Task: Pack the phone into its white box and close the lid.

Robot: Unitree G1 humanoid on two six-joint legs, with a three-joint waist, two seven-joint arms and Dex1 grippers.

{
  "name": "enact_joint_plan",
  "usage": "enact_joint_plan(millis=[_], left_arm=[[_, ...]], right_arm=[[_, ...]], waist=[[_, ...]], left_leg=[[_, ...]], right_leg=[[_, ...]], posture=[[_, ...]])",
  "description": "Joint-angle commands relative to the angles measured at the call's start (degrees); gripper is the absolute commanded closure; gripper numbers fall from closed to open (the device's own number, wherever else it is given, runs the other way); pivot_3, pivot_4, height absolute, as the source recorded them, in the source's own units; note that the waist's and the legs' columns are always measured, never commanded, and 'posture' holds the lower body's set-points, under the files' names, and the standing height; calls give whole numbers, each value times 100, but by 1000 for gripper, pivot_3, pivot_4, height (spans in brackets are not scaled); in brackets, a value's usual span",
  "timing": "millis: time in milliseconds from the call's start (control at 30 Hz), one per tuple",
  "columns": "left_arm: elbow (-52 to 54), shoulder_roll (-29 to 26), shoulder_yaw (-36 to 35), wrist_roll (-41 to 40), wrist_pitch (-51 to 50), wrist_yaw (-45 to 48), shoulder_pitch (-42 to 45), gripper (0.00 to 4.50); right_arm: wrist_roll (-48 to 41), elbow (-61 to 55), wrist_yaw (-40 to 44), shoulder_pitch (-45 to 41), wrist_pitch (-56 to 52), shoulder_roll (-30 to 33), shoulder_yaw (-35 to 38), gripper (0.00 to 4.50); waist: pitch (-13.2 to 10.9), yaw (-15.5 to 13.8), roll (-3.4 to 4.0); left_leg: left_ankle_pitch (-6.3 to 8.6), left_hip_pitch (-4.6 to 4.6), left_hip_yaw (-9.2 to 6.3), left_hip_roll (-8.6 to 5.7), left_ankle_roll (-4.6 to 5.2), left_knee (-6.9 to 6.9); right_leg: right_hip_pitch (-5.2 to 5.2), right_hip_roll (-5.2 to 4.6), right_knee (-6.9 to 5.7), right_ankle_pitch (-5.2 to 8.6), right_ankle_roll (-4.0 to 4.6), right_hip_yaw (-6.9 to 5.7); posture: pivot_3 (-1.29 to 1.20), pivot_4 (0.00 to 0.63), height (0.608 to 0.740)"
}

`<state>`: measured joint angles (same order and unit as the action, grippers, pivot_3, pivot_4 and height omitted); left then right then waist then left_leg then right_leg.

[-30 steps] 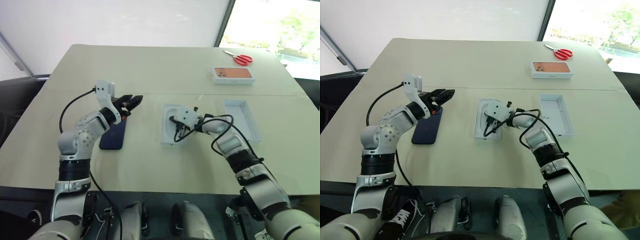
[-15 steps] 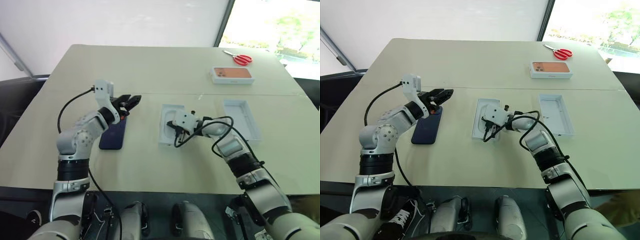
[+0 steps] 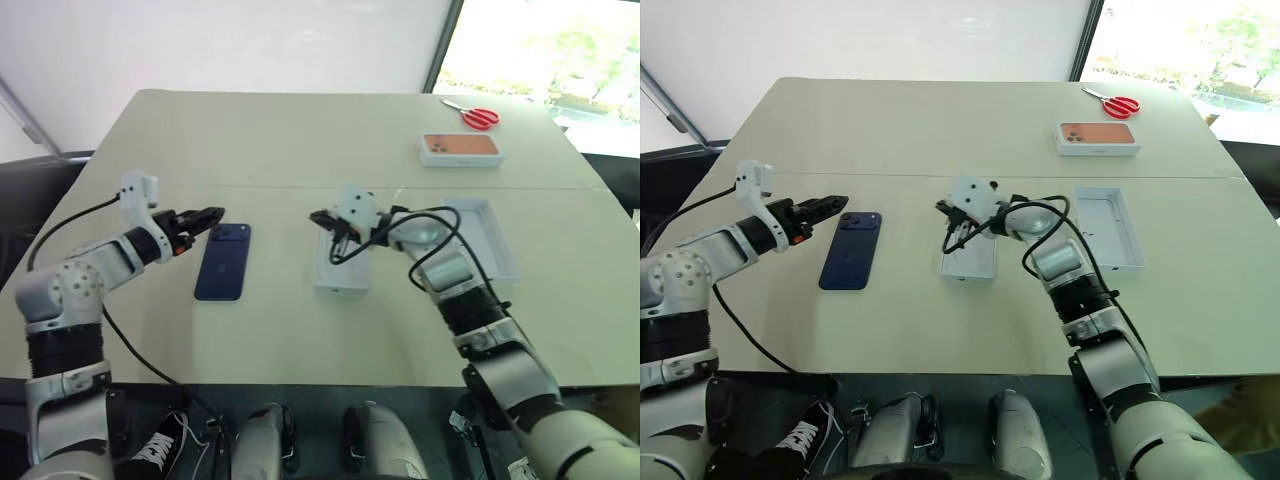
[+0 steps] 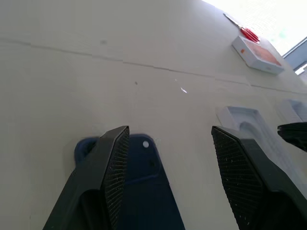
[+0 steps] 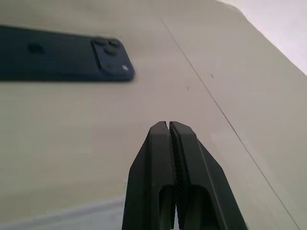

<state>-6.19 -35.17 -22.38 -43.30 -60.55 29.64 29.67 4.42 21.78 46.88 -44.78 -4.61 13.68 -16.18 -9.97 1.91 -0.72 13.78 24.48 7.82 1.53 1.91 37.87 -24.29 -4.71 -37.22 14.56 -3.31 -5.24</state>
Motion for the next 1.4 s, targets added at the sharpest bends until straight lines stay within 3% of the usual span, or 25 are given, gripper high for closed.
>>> enact_joint_plan(millis=[33,133,233,433,967,1400], left_arm=[[-363,-456,-65,14,-254,321,-112,1597],[-754,-743,43,-27,-567,655,-177,1597],[-817,-934,487,437,-113,912,-350,1597],[-1176,-844,712,565,-430,934,-260,1597],[-1269,155,1212,816,-1076,784,-151,1597],[-1019,981,873,650,-1652,471,-29,1597]], right_arm=[[200,198,-129,-161,186,-355,-335,4390],[606,831,-306,-483,268,-719,-751,4390],[570,1241,-375,-680,92,-1085,-756,4390],[775,1598,-408,-717,184,-1322,-935,4390],[1123,2014,-473,-796,-360,-1613,-1124,4390],[1141,2090,-514,-811,-278,-1473,-1040,4390]], waist=[[0,43,0],[0,68,0],[0,70,0],[3,55,-4],[94,50,49],[109,-35,66]], left_leg=[[0,-1,0,0,0,0],[-1,0,1,1,-6,-7],[4,0,1,-1,-24,-16],[4,-4,1,-19,-33,-39],[-6,-51,-1,-40,-49,-80],[-1,-100,-3,-66,-43,-99]], right_leg=[[-1,0,0,0,0,0],[-7,1,-3,0,0,0],[-14,0,-2,0,2,1],[-18,-25,0,-1,3,1],[8,-46,1,0,4,3],[32,-75,6,0,4,2]], posture=[[0,150,740],[0,150,740],[0,150,740],[0,150,740],[0,150,740],[0,150,740]])
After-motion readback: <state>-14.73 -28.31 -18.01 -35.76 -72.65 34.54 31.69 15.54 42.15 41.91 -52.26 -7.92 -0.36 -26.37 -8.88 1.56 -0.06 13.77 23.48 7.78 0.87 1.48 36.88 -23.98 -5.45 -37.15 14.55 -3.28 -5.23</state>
